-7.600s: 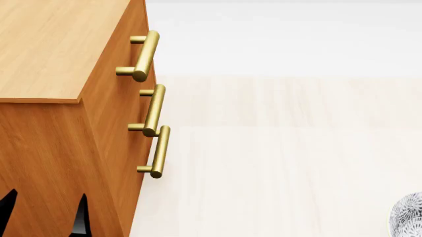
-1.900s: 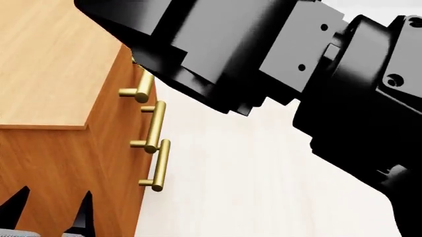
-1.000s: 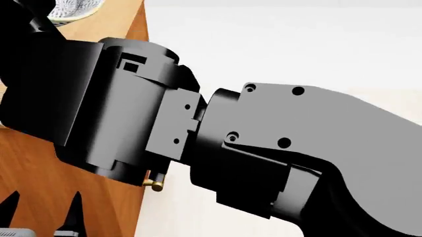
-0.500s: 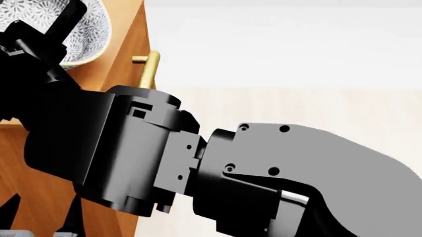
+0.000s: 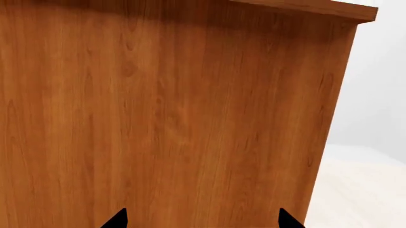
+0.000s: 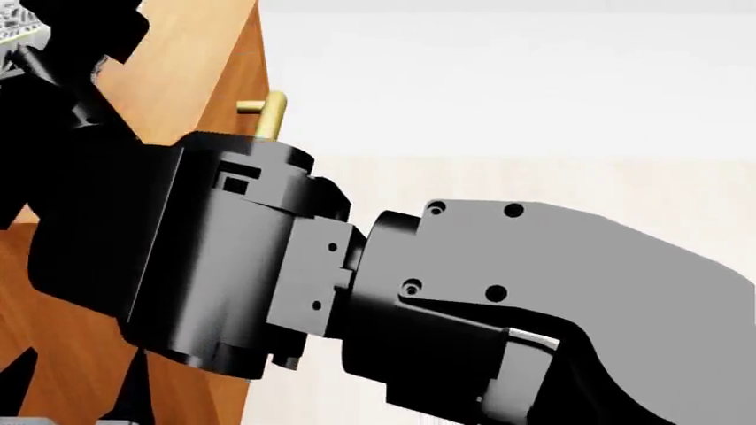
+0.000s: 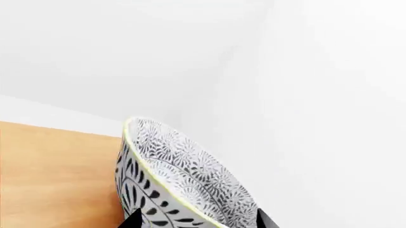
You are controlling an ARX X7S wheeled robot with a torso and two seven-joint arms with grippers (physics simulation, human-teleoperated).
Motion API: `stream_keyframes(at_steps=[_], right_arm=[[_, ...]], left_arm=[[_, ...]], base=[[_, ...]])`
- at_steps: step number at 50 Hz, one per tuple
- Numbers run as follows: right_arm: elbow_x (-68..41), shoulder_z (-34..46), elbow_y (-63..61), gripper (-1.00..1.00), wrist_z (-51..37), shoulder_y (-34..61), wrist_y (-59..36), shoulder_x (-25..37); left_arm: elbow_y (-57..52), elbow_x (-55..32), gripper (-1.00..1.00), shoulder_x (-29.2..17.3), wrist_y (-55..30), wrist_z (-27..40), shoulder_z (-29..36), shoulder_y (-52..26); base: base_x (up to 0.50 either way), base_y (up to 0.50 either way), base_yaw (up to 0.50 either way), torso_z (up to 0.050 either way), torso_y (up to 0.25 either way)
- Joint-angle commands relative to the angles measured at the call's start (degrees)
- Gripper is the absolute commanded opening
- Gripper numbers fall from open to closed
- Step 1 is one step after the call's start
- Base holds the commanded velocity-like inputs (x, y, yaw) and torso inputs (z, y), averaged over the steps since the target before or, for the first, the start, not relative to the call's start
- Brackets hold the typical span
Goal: Close the top drawer of the cabinet and put the bowl on top of it.
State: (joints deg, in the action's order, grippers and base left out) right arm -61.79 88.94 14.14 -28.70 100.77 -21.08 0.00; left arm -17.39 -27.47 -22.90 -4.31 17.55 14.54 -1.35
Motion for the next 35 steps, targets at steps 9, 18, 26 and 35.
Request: stream_keyframes(at_steps=[9,18,26,35], right_arm=[[-7.8,-0.8,3.0,1.0,-2.9,17.1,-2.0,0.5],[-10.0,-3.0,-5.0,1.0,-6.4,24.1,-6.5,6.9],[-12.2,-5.2,-10.4,1.0,-8.6,29.4,-10.4,12.5],[-14.1,-10.8,-19.7,1.0,-12.2,33.9,-18.6,22.3]], left_arm=[[-2.9,-0.3,1.0,-0.8,-0.8,1.1,0.2,1.0],[-4.1,-0.9,1.0,-1.3,-1.6,1.3,0.1,0.7],[-4.4,-0.5,1.0,-1.5,-0.4,1.1,0.1,1.7],[-4.2,-0.2,1.0,-1.6,-0.6,1.1,0.6,1.4]], base=[[0.0,0.0,0.0,0.0,0.0],[0.0,0.0,0.0,0.0,0.0],[0.0,0.0,0.0,0.0,0.0],[0.0,0.0,0.0,0.0,0.0]])
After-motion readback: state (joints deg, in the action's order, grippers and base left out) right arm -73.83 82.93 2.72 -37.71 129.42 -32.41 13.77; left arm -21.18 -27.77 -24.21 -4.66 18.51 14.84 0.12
